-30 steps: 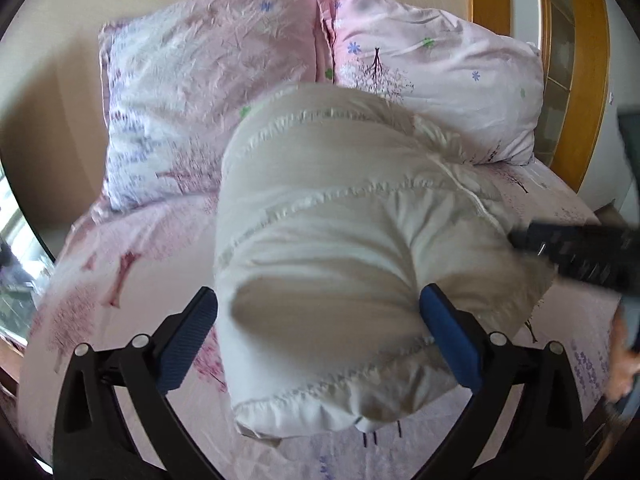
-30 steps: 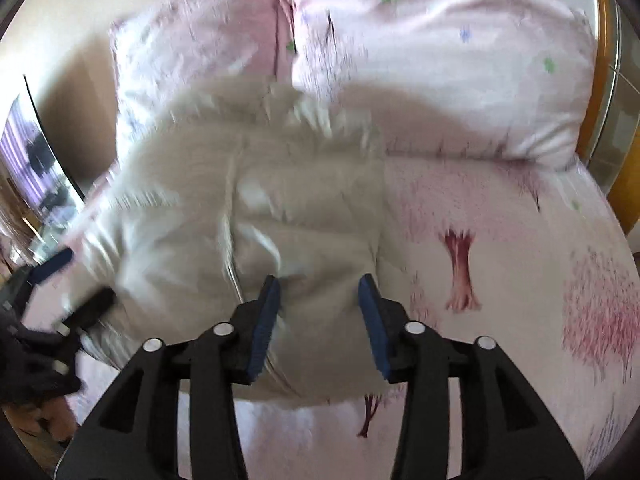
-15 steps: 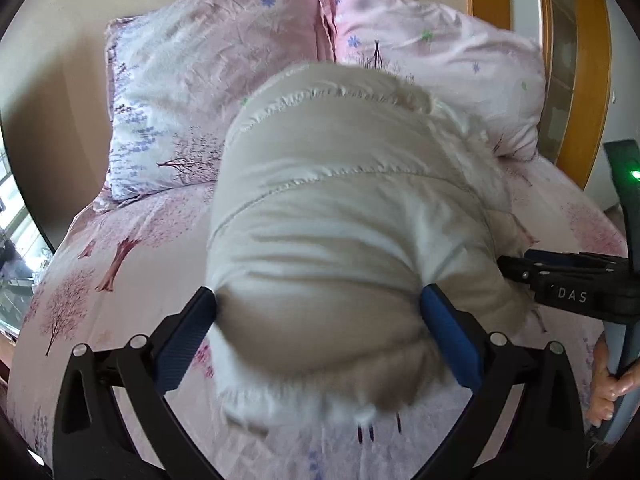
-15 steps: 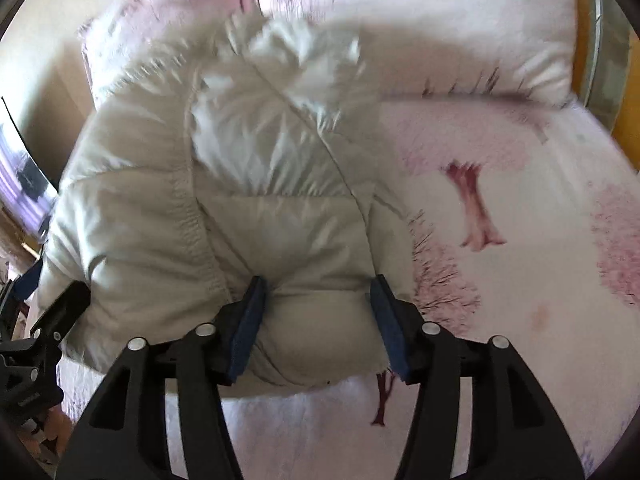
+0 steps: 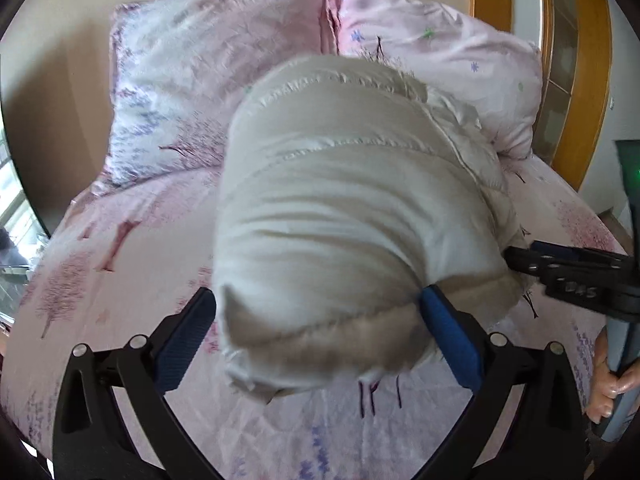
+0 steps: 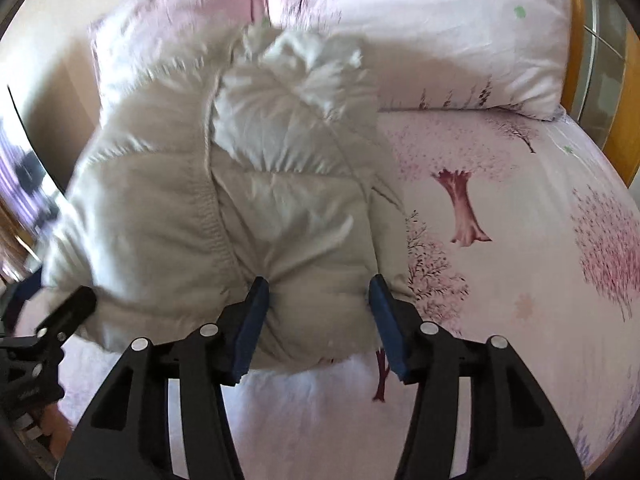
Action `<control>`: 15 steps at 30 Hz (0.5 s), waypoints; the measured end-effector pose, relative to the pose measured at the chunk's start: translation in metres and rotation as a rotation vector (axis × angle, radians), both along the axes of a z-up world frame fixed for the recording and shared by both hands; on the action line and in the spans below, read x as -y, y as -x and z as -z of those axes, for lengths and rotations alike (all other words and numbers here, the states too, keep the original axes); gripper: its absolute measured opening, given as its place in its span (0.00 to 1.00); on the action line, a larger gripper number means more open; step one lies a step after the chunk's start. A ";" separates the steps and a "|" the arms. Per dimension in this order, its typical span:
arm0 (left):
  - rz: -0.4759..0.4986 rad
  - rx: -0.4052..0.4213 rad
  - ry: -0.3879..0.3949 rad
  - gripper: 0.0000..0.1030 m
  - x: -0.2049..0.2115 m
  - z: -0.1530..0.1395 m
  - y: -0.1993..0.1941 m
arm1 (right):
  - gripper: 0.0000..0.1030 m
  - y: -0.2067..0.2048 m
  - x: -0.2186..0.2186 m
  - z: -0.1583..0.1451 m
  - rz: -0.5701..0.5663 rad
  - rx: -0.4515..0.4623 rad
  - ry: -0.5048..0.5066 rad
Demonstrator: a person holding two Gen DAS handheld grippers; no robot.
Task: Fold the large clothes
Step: 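Open both grippers and withdraw them from the jacket bundle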
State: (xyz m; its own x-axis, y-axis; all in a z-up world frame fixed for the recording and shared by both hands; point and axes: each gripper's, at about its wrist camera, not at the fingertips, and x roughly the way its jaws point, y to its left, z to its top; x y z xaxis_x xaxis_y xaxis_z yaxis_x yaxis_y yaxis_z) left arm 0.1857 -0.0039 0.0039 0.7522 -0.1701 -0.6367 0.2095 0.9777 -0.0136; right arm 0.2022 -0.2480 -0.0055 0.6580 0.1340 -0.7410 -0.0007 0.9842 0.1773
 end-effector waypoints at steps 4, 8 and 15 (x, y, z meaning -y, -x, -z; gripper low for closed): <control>-0.038 0.065 -0.029 0.98 -0.003 -0.009 0.016 | 0.91 0.022 -0.004 -0.013 0.012 0.061 -0.012; -0.081 0.074 -0.008 0.98 -0.007 -0.011 0.025 | 0.99 0.034 -0.017 -0.022 0.013 0.116 0.070; -0.101 0.081 -0.003 0.98 -0.014 -0.018 0.047 | 0.99 0.061 -0.026 -0.041 0.056 0.209 0.153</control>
State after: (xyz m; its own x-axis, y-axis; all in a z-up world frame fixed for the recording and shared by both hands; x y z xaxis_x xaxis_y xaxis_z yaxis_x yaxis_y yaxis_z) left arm 0.1387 0.0098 0.0214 0.8144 -0.0896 -0.5733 0.1107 0.9938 0.0021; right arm 0.1410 -0.2222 0.0359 0.8024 -0.0097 -0.5967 0.0332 0.9990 0.0284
